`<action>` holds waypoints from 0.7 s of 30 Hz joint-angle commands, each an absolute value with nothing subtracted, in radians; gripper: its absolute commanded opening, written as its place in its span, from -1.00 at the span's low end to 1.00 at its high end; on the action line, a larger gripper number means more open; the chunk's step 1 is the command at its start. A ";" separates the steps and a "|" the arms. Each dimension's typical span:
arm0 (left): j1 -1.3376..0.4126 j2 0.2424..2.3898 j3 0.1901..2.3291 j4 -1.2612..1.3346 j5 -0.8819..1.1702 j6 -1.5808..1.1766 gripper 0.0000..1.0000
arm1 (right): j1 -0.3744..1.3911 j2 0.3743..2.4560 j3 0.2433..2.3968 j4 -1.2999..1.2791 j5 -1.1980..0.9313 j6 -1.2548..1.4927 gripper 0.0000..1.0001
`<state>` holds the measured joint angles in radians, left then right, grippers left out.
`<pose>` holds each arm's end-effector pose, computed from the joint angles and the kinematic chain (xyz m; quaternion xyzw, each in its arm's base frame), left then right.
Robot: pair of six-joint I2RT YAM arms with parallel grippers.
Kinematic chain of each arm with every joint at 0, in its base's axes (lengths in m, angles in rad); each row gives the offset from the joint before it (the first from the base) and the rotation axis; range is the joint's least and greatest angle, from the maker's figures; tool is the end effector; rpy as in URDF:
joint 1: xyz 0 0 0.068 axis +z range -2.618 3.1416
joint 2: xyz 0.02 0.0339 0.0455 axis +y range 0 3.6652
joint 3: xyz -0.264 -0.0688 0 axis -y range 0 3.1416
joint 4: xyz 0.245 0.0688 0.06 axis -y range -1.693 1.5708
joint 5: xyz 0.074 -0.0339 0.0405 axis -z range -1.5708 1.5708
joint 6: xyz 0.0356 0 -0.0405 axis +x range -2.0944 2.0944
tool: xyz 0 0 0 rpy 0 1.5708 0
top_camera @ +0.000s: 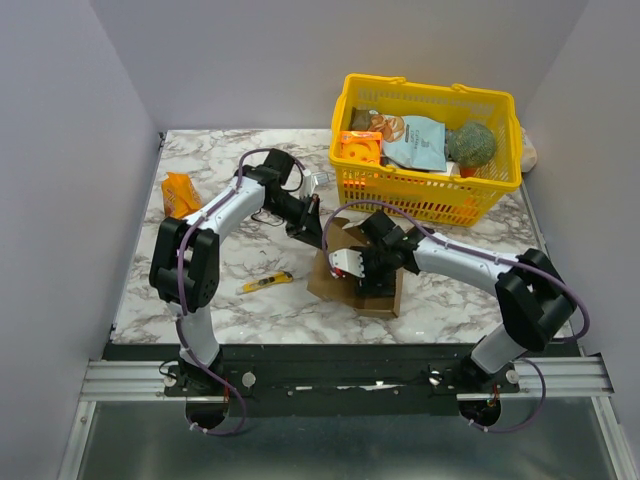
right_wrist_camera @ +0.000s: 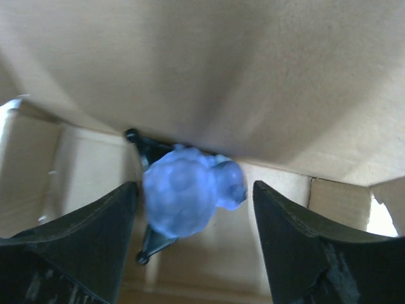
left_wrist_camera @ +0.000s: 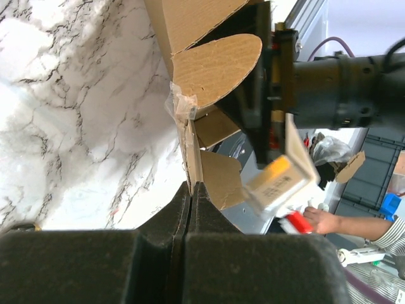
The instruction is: Unpack the express box
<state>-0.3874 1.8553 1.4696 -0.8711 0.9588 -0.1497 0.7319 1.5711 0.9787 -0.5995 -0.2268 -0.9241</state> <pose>0.3342 -0.1678 0.2405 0.1755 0.8616 -0.4761 0.0129 0.2156 0.2045 0.1895 -0.7332 0.6443 0.0927 0.1969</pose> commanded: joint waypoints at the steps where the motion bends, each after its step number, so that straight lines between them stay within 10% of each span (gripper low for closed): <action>1: -0.382 1.870 1.496 -0.879 0.997 -0.150 -1.00 | 0.736 1.612 0.980 -0.532 -0.164 -0.979 0.42; 8: -0.374 1.881 1.500 -0.871 0.989 -0.158 -1.00 | 0.736 1.557 1.054 -0.572 -0.199 -0.924 -0.46; 21: -0.356 1.816 1.516 -0.916 0.827 -0.157 -1.00 | 0.700 1.237 1.184 -0.726 -0.264 -0.759 -0.56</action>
<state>-0.3695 1.8679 1.4971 -0.8745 0.9039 -0.1627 0.7177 1.3357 1.1770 -0.6590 -0.2569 -0.8272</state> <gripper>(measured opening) 0.012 0.608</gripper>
